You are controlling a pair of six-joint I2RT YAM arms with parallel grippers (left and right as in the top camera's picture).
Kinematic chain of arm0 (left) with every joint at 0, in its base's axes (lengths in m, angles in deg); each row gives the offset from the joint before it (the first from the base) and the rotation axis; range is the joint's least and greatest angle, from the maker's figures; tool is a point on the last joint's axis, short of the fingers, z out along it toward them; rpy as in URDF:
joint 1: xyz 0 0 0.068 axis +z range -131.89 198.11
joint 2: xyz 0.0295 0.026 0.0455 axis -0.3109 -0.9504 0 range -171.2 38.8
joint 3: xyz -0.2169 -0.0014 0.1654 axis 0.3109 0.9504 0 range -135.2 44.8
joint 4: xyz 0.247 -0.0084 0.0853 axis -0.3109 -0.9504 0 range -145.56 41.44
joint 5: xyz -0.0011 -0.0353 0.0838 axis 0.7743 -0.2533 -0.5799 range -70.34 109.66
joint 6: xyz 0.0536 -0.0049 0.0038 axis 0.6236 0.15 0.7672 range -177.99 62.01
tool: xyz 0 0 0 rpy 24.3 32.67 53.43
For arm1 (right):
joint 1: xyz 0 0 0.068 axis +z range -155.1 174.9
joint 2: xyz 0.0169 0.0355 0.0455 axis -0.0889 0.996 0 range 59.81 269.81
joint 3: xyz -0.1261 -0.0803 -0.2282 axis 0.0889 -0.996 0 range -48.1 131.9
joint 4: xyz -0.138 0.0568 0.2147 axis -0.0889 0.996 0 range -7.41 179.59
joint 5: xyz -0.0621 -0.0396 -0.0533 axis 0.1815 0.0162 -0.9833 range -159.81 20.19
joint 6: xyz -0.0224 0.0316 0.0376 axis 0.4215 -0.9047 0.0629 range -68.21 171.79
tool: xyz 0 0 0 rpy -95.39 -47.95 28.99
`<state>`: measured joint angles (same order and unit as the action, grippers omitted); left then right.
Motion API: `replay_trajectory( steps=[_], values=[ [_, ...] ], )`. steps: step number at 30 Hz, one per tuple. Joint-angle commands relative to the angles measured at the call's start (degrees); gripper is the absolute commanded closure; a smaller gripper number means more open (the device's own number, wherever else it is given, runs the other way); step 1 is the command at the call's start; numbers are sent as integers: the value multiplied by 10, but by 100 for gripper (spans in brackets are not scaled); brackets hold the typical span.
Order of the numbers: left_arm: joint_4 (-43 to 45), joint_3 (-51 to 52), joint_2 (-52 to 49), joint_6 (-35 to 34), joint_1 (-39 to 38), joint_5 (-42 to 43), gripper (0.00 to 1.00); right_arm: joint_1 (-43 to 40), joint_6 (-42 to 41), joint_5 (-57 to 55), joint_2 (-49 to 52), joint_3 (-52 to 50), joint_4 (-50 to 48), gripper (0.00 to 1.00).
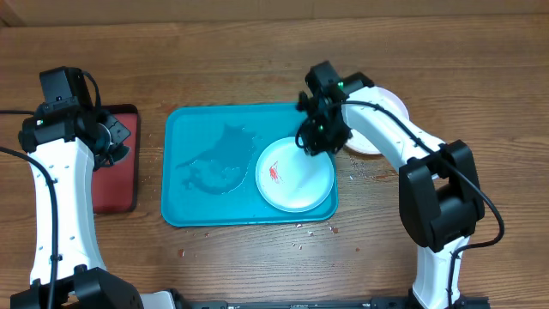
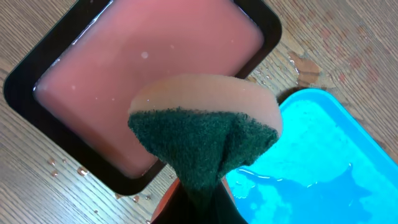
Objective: Clean dirty plates on tray and stack at the side
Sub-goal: 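Move the right gripper to the light-blue plate rim and grasp it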
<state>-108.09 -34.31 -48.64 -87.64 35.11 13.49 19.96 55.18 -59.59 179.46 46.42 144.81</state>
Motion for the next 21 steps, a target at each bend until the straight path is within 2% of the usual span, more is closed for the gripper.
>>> replay_trajectory(
  steps=[1, 4, 12, 15, 21],
  values=[
    [3, 2, -3, 10, 3, 3, 96, -4, -4, -41, -6, 17, -7, 55],
    [3, 2, -3, 10, 3, 3, 96, -4, -3, -75, -5, 2, -11, 56],
    [4, 2, -3, 10, 3, 14, 96, -4, -2, -74, -5, -42, -37, 59],
    [4, 2, -3, 10, 3, 14, 96, -4, -2, -68, -4, -52, -43, 65],
    [4, 2, -3, 10, 3, 14, 96, 0, -5, -52, -4, -52, -36, 67]
  ],
)
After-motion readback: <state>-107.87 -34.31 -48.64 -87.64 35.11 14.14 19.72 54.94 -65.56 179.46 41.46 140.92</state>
